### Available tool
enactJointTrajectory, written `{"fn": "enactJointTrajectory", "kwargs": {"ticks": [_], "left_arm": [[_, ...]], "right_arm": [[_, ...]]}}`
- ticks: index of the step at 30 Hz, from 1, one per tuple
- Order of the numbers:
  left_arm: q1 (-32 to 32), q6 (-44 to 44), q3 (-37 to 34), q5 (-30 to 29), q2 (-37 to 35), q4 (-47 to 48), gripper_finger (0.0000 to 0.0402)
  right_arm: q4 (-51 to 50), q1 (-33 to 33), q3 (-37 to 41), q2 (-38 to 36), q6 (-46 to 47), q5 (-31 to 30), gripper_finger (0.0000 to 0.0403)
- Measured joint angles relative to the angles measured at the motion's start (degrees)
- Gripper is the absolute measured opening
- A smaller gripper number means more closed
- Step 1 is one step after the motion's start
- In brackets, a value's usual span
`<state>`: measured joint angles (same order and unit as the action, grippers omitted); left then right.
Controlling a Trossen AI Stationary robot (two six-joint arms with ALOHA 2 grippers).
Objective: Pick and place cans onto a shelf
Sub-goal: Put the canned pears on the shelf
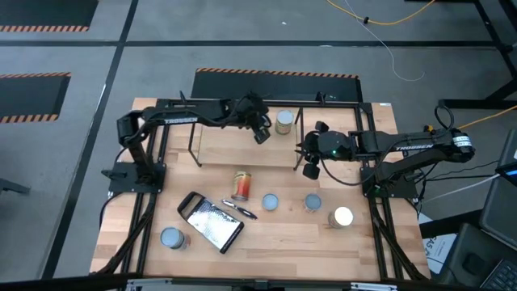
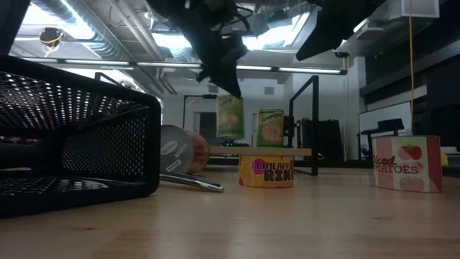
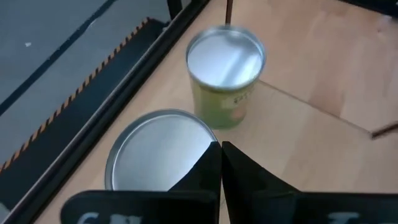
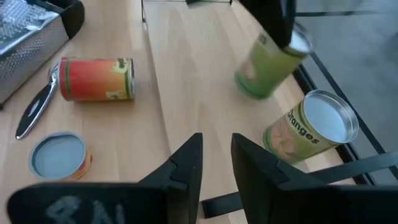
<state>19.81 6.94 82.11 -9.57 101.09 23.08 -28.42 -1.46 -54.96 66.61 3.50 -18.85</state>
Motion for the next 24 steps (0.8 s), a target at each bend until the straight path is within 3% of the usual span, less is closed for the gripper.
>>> {"fn": "enactJointTrajectory", "kwargs": {"ticks": [8,24], "left_arm": [[0.0,0.0,0.0,-3.4,3.5,-2.1,0.0000],[-0.1,1.7,0.0,-5.2,3.6,-2.2,0.0000]], "right_arm": [[0.5,0.0,0.0,0.0,-2.5,0.5,0.0090],[0.8,0.0,0.0,0.0,-2.5,0.6,0.0090]]}}
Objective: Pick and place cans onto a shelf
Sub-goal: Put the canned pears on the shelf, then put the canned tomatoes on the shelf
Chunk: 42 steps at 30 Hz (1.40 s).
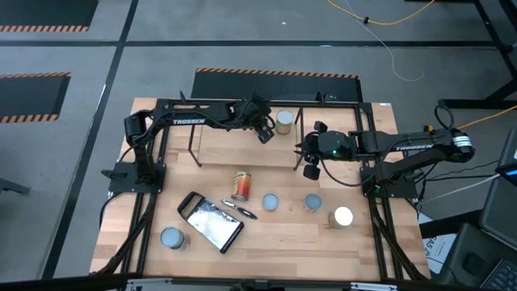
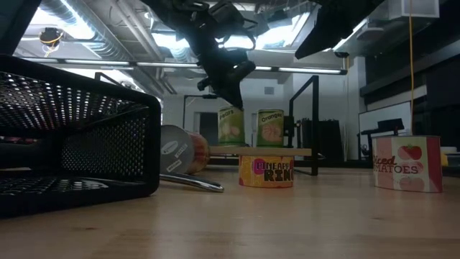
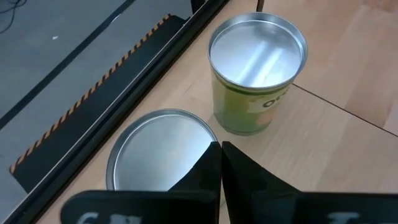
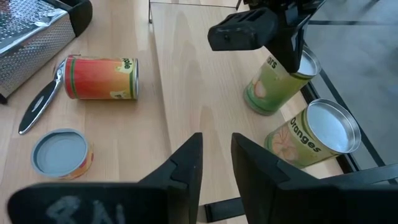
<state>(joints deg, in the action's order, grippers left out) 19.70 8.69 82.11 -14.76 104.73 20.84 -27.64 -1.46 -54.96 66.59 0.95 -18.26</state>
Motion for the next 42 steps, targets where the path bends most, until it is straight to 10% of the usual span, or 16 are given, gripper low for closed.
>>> {"fn": "enactJointTrajectory", "kwargs": {"ticks": [33,42], "left_arm": [[0.0,0.1,0.1,0.8,-0.1,-3.9,0.0067],[-0.8,-4.5,4.0,9.0,-0.1,-3.3,0.0067]], "right_arm": [[0.0,0.0,0.0,0.0,0.0,0.4,0.0090],[0.0,0.0,0.0,0.0,0.2,0.4,0.0090]]}}
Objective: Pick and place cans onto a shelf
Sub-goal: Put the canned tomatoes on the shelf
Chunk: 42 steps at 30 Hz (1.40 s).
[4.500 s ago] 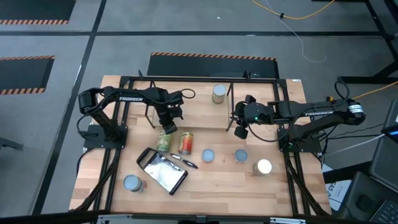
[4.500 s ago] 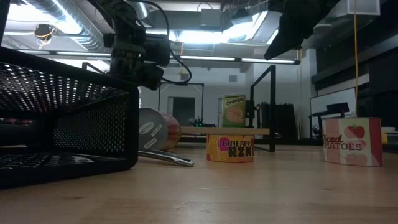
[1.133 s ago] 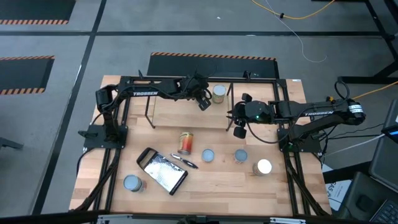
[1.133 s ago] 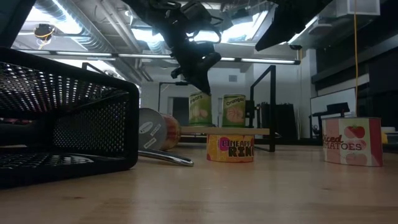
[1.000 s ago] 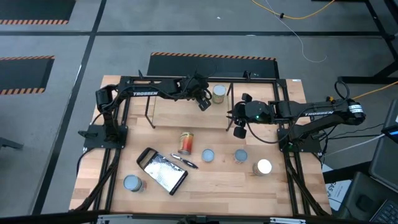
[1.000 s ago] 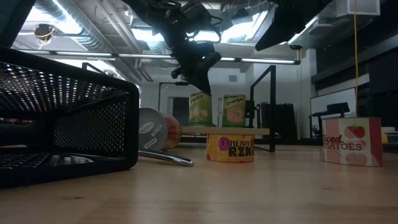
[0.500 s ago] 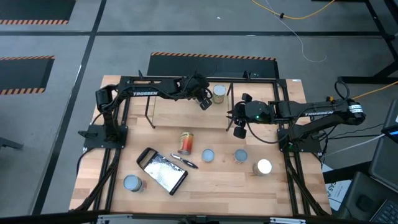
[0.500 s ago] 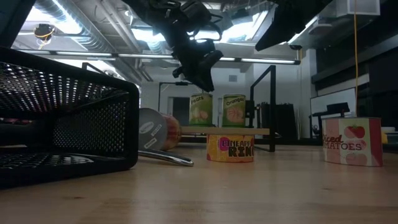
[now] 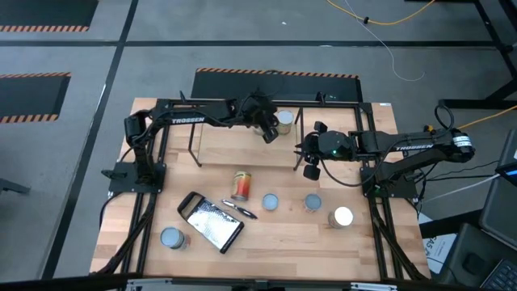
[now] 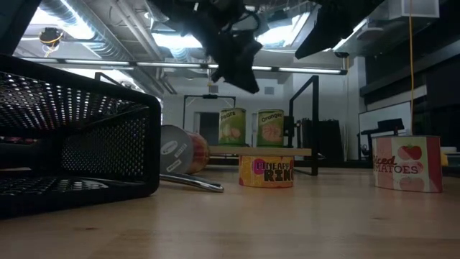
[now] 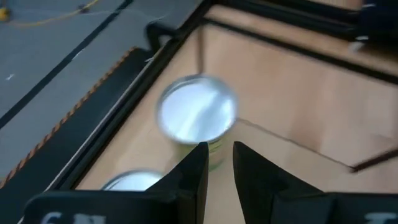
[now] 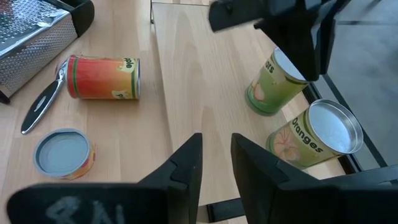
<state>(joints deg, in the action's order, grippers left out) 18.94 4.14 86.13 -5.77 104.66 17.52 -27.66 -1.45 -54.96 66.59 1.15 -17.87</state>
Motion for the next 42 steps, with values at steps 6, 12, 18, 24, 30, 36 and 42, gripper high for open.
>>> {"fn": "enactJointTrajectory", "kwargs": {"ticks": [6,12,18,24,30,36,42], "left_arm": [[-2.5,-4.9,5.9,2.7,0.0,7.3,0.0067],[-5.9,-8.9,11.6,2.5,-1.6,14.9,0.0067],[-7.8,-10.4,11.3,2.5,-9.5,20.8,0.0067],[-8.7,-8.8,-1.8,2.1,-20.9,16.5,0.0066],[-10.7,-6.3,-23.0,2.1,-32.9,4.4,0.0066],[-13.7,-4.6,-38.1,2.3,-39.3,-8.6,0.0066],[-16.0,-4.7,-47.1,2.3,-40.2,-19.6,0.0066]], "right_arm": [[-0.1,0.0,0.0,0.0,0.1,0.0,0.0090],[-0.4,0.0,0.0,0.0,0.1,0.1,0.0090],[-0.5,0.0,0.0,0.0,0.8,0.2,0.0092],[-1.0,0.0,-1.1,0.0,1.6,0.1,0.0126],[-1.2,0.0,-4.8,0.0,4.2,1.7,0.0155],[-7.1,-0.4,-14.1,0.0,11.4,13.0,0.0158],[-18.9,-2.9,-21.8,0.0,33.6,22.4,0.0158]]}}
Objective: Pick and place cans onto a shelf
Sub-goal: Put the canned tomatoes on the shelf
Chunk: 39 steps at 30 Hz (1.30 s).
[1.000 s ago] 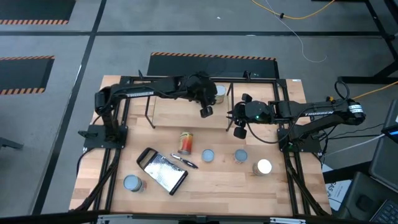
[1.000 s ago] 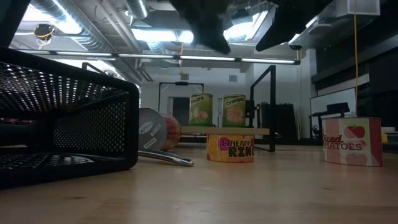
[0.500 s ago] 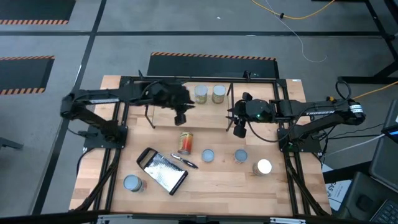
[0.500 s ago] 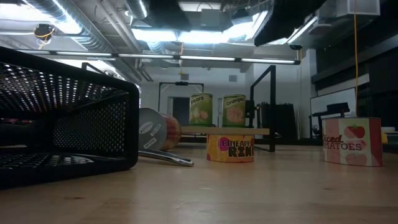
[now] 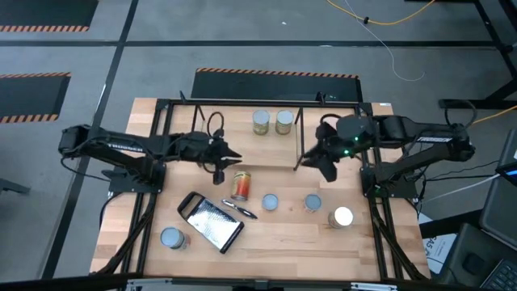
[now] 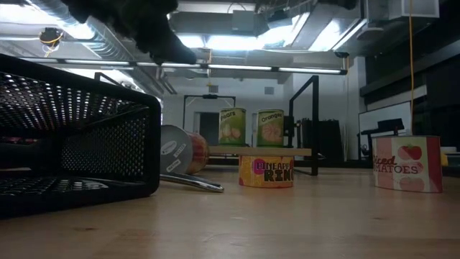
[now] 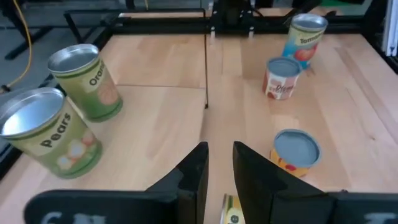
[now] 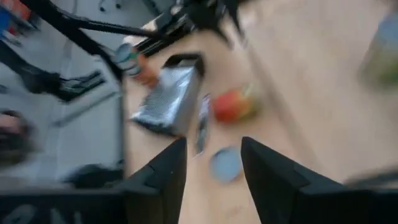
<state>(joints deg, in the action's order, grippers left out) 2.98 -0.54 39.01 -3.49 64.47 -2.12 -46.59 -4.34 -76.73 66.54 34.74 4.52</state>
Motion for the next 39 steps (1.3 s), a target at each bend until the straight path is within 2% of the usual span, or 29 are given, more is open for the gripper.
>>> {"fn": "enactJointTrajectory", "kwargs": {"ticks": [3,9,19,23,39], "left_arm": [[-0.2,0.0,-2.2,0.0,0.0,-2.1,0.0066],[-0.2,-0.1,-3.7,0.0,0.0,-2.8,0.0066],[-0.2,-1.6,-3.7,0.1,0.0,-3.5,0.0066],[-0.2,-1.5,-3.7,0.1,0.0,-3.7,0.0066],[-0.2,-1.0,-3.7,0.2,0.0,-5.1,0.0066]], "right_arm": [[-4.3,-2.9,-0.3,0.0,11.3,2.6,0.0158],[-8.4,-10.7,4.4,0.6,31.0,3.0,0.0158],[-7.2,-22.1,14.7,0.6,52.1,3.8,0.0158],[-7.1,-24.4,17.7,0.6,56.6,3.8,0.0158],[-6.8,-26.4,25.0,0.6,56.7,4.0,0.0158]]}}
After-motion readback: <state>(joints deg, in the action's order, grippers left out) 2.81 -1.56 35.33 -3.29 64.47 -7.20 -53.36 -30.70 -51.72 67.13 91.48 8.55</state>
